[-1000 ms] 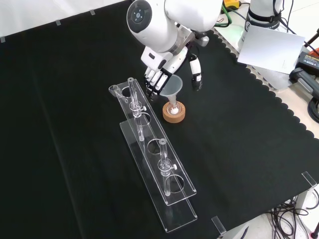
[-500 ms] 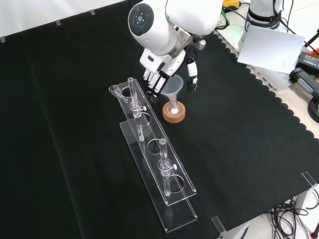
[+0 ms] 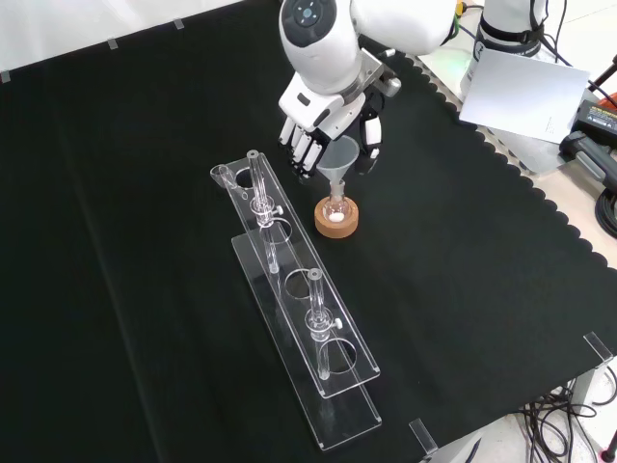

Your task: Remove the funnel from the round-bottom flask.

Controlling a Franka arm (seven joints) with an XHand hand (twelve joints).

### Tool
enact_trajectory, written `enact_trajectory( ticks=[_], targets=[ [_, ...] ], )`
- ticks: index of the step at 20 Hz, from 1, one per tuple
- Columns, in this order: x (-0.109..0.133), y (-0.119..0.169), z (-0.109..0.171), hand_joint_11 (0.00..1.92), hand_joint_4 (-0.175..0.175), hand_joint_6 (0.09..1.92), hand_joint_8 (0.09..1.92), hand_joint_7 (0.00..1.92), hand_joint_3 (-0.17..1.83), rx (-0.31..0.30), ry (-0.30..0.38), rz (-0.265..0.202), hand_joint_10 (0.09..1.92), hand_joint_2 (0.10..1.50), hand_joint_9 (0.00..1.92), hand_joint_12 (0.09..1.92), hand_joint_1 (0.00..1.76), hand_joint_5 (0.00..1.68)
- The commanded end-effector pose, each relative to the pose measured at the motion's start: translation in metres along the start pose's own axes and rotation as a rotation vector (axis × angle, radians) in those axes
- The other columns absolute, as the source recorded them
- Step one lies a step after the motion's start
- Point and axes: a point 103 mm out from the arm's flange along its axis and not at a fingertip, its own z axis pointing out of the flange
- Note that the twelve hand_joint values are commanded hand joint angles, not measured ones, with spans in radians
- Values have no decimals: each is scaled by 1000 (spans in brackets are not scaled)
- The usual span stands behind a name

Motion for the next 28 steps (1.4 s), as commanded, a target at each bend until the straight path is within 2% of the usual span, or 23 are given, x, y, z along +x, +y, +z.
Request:
enact_trajectory(
  ticks=[1, 4, 6, 8, 9, 11, 18, 28],
  targets=[
    [1, -1, -11, 731, 0, 639, 634, 709, 598, -27, -50, -1, 401, 689, 1039, 1185, 873, 765],
    [1, -3, -18, 811, 16, 762, 642, 805, 607, -21, -71, -3, 376, 694, 1119, 1125, 897, 910],
    [0, -5, -24, 854, 11, 795, 639, 842, 611, -15, -80, 0, 345, 694, 1159, 1085, 909, 946],
    [-1, -8, -33, 882, 117, 896, 646, 860, 397, -12, -90, 4, 310, 856, 1191, 1062, 990, 1003],
    [-1, -10, -36, 891, 146, 915, 649, 865, 289, -12, -95, 7, 293, 923, 1204, 1053, 1011, 1018],
    [-1, -12, -42, 899, 169, 928, 653, 872, 184, -4, -104, 11, 277, 986, 1218, 1045, 1027, 1029],
    [4, -22, -65, 941, 175, 888, 651, 913, 108, -20, -148, 23, 255, 1015, 1276, 1007, 1042, 1059],
    [-5, -29, -91, 968, 175, 869, 648, 938, 95, -56, -155, 50, 238, 1015, 1303, 986, 1046, 1072]
  ],
)
